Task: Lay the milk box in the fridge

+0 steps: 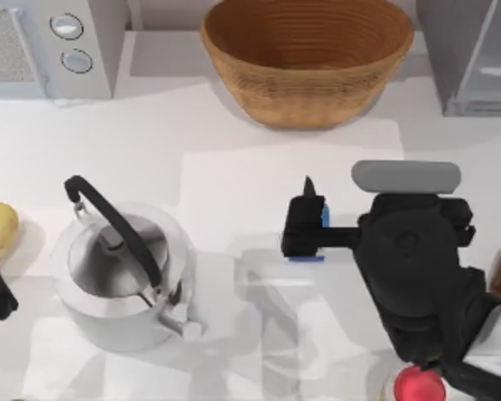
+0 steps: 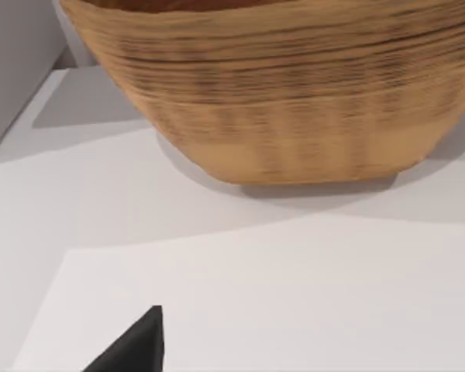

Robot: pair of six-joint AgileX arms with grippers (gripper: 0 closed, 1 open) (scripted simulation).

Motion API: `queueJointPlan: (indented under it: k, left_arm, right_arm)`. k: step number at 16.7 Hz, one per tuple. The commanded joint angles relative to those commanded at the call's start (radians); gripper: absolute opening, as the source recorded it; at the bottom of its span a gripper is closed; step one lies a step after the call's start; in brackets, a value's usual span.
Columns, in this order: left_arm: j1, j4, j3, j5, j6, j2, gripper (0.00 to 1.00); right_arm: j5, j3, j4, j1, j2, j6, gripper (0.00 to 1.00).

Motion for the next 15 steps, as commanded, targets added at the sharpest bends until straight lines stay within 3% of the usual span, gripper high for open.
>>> queueJointPlan:
  k: [8, 15]
  left_arm:
    - [0.0, 0.0, 0.0, 0.0, 0.0, 0.0, 1.0]
    - [0.0, 0.0, 0.0, 0.0, 0.0, 0.0, 1.0]
  right_arm:
    - [0.228, 0.146, 0.187, 0.11, 0.496, 0.022, 1.0]
    - [0.251, 0.156, 0.205, 0.106, 0.536, 0.021, 1.0]
